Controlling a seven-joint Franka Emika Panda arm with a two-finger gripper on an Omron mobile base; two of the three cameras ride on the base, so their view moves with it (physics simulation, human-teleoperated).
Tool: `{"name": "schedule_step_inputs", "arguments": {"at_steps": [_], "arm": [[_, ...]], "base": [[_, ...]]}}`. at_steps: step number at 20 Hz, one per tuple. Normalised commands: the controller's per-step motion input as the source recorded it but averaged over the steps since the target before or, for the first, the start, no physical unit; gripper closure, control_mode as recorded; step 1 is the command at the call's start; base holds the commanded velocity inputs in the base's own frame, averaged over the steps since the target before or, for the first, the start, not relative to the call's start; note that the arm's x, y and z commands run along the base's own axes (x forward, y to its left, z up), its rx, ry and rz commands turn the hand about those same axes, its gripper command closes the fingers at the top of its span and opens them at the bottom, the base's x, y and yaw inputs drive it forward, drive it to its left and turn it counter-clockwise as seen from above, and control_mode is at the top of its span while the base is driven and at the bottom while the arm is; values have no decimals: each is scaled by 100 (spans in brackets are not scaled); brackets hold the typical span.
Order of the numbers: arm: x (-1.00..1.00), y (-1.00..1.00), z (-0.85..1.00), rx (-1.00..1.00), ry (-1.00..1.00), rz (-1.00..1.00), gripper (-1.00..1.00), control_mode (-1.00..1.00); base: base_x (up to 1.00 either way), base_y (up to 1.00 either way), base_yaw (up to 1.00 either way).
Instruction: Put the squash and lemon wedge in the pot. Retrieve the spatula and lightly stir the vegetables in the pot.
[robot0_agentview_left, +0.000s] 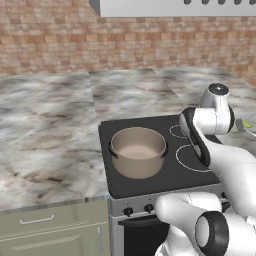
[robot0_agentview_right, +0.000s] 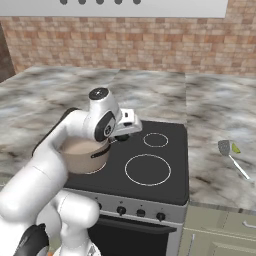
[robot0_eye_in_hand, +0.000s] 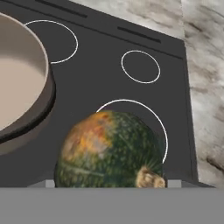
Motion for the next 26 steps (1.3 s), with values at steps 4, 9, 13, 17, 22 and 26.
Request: {"name": "schedule_step_inputs", "arguments": {"at_steps": [4,9,13,17,22,26], "arm": [[1,100,18,4,0,24,100,-100],[5,100,41,5,0,22,100,-100],[1,100,36,1,0,18,100,-100],[4,100,16,0,0,12,100,-100],[17,30,-17,-7,5,0,100,-100],[16,-3,-46,-7,0,0,100,-100]], "base": [[0,0,0],[0,0,0],[0,0,0],[0,0,0],[0,0,0],[0,0,0]]}}
